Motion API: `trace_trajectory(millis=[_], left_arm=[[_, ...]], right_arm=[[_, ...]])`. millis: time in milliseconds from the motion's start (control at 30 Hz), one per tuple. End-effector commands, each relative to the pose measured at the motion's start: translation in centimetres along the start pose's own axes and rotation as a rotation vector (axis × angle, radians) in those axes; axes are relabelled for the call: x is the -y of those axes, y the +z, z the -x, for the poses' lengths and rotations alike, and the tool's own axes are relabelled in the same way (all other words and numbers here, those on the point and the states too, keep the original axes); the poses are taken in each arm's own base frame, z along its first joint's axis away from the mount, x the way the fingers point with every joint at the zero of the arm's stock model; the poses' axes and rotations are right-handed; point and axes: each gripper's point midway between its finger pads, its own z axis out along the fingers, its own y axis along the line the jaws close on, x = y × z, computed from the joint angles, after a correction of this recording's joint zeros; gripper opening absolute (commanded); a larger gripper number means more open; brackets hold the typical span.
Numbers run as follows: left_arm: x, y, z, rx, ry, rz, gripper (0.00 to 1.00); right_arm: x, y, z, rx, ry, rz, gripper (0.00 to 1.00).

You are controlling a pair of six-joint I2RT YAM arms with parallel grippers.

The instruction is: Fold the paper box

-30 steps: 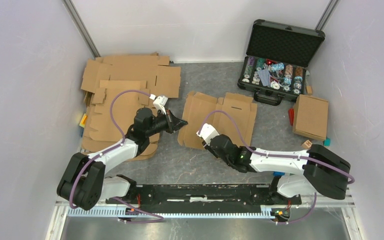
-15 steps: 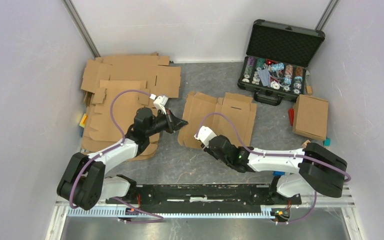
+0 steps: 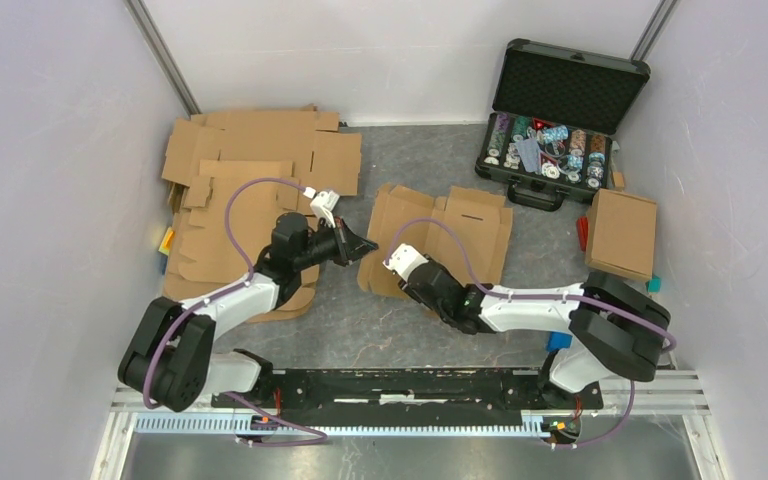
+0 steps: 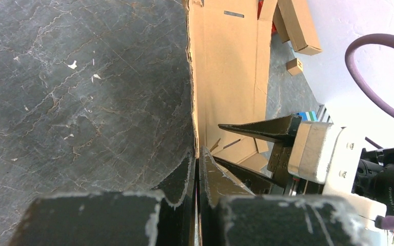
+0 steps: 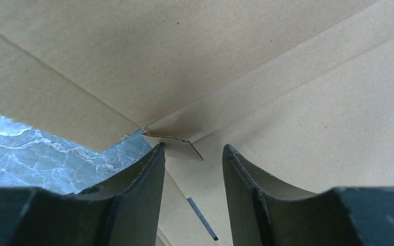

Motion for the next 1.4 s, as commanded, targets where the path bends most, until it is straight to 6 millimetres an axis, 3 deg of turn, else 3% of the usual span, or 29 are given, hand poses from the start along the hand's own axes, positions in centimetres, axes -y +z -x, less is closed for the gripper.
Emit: trace_trajectory(millis=[0,367,567,767,867,1133,1267,1367], left_arm=[[1.4,0.4,1.2,0.008,0.022,-0.055,0.04],[0.9,0.9,0.8,-0.015,0.004,-0.046,0.03],[-0.7,1.0,0.5,-0.032,-0.005,0.040,0.03],[-1.5,1.1,0.1,-0.051,-0.014,0.084,0.03],[-2.0,1.1,0.0,-0.060,-0.023,0.108,0.03],[-3.1,1.0,-0.1,-0.070,-0.027,0.168,0.03],[-3.3,0.6,0.2,-0.054,-0.020,0.195,0.03],[-3.3,0.3,0.4,-0.041,-0.009,0.205,0.03]], right_arm=[[0.9,0.9,1.4,0.011,0.030,-0.028,0.51],[0.5,2.2,0.0,-0.080,-0.009,-0.040,0.60],[1.0,0.3,1.6,-0.006,0.061,0.009,0.65],[2.0,-2.4,1.4,0.049,0.163,0.050,0.85],[2.7,-3.7,-1.0,0.011,0.213,0.041,0.98],[4.4,-6.6,-5.8,-0.042,0.487,0.004,0.98],[5.9,-8.2,-8.2,-0.062,0.681,-0.101,0.98],[6.0,-8.8,-8.7,-0.037,0.825,-0.100,0.98]])
